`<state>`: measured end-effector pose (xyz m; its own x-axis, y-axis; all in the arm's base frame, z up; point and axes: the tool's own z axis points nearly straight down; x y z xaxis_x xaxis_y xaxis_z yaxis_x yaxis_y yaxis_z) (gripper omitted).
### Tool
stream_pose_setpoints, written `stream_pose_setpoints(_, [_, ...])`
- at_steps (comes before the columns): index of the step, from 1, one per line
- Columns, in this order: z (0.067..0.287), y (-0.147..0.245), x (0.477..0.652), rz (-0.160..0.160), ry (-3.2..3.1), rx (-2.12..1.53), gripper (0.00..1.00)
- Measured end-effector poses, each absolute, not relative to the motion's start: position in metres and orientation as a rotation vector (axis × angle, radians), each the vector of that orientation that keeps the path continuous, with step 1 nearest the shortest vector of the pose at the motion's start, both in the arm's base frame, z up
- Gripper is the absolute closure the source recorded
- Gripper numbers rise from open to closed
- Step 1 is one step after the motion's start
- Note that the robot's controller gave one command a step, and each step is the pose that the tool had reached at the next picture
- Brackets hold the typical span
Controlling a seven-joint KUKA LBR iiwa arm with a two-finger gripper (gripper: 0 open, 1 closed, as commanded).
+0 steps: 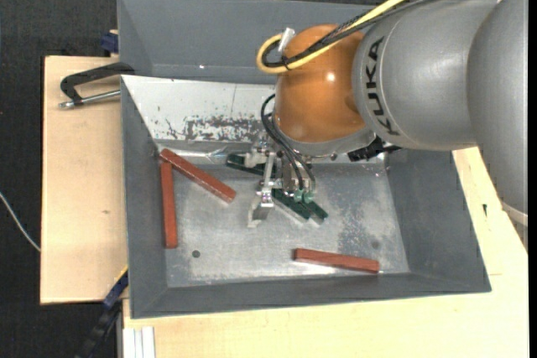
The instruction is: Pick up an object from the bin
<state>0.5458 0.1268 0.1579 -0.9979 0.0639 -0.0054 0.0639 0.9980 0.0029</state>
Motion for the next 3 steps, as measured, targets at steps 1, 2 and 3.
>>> stream_pose_setpoints(1, [0.154, 0.156, 0.570, 0.002, 3.141, 0.028, 0.00])
stream_pose_setpoints(2, [0.146, 0.166, 0.586, 0.006, 3.113, 0.380, 0.00])
stream_pose_setpoints(3, [0.099, 0.170, 0.588, 0.002, 3.107, 0.460, 0.00])
